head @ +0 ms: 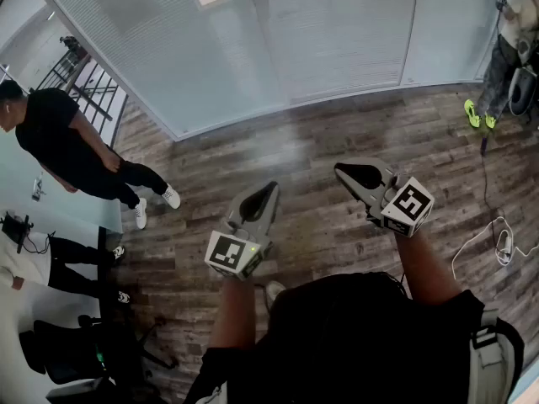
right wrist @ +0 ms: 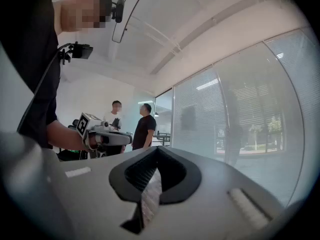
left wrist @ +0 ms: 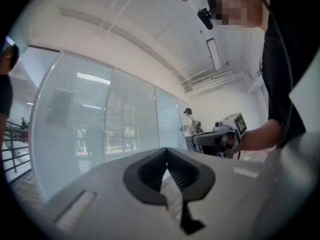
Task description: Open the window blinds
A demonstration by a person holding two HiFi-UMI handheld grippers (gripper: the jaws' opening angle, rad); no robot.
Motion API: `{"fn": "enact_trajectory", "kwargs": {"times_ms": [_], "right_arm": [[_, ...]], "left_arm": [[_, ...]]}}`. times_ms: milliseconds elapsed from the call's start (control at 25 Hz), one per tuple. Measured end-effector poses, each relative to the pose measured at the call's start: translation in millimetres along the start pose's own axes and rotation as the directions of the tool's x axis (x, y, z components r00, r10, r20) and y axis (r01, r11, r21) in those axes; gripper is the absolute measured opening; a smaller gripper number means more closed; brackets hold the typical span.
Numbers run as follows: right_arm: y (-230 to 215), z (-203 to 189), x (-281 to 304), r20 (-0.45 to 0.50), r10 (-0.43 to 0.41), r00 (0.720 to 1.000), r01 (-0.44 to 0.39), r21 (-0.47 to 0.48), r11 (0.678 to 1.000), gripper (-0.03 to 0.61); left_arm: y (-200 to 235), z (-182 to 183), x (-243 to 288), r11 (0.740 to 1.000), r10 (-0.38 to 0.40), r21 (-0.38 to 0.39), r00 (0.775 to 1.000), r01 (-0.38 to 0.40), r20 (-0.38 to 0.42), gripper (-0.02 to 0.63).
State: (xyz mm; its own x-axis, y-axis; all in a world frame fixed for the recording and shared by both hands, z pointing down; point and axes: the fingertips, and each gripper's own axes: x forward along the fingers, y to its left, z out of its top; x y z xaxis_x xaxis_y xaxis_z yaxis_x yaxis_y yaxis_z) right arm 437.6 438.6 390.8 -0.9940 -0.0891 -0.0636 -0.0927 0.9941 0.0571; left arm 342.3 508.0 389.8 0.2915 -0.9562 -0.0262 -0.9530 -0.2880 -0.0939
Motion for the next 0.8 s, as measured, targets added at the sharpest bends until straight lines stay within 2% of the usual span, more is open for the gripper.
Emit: {"fn": "enact_trajectory", "kwargs": {"times_ms": [200,360,480,640,720,800], "right_arm": [[1,9,3,0.043,0.004,0.999,-0.005,0.023,1.0,0.006],[1,9,4,0.041,0.013,0.999,-0.013,0.01,1.0,0.006],[-1,10,4,0.054,0.004,0.999,-0.005,0.014,1.0,0.006],[-7,15,0,0.101,-0.028,0.994,0.023,0.049,0.999,0.006],[-9,13,-1,0.103,-0.03,0.994,0.026,0.044,0.999,0.006],[-10,8,-2,0.098,-0.019,0.995,0.016,0.026,1.0,0.006]], "left_arm": [[3,0,0,1.0,0.009,0.009,1.0,-0.01,0.024,0.005],[0,7,3,1.0,0.012,-0.003,1.0,-0.012,0.019,0.005],[5,-6,0,0.999,0.007,0.035,0.999,-0.008,0.034,0.003],[3,-3,0,1.0,0.006,0.029,1.0,-0.006,0.024,0.005],[7,-8,-2,0.999,0.01,0.05,1.0,-0.012,0.027,0.005],[4,-6,-1,0.999,0.009,0.031,1.0,-0.009,0.011,0.005]]}}
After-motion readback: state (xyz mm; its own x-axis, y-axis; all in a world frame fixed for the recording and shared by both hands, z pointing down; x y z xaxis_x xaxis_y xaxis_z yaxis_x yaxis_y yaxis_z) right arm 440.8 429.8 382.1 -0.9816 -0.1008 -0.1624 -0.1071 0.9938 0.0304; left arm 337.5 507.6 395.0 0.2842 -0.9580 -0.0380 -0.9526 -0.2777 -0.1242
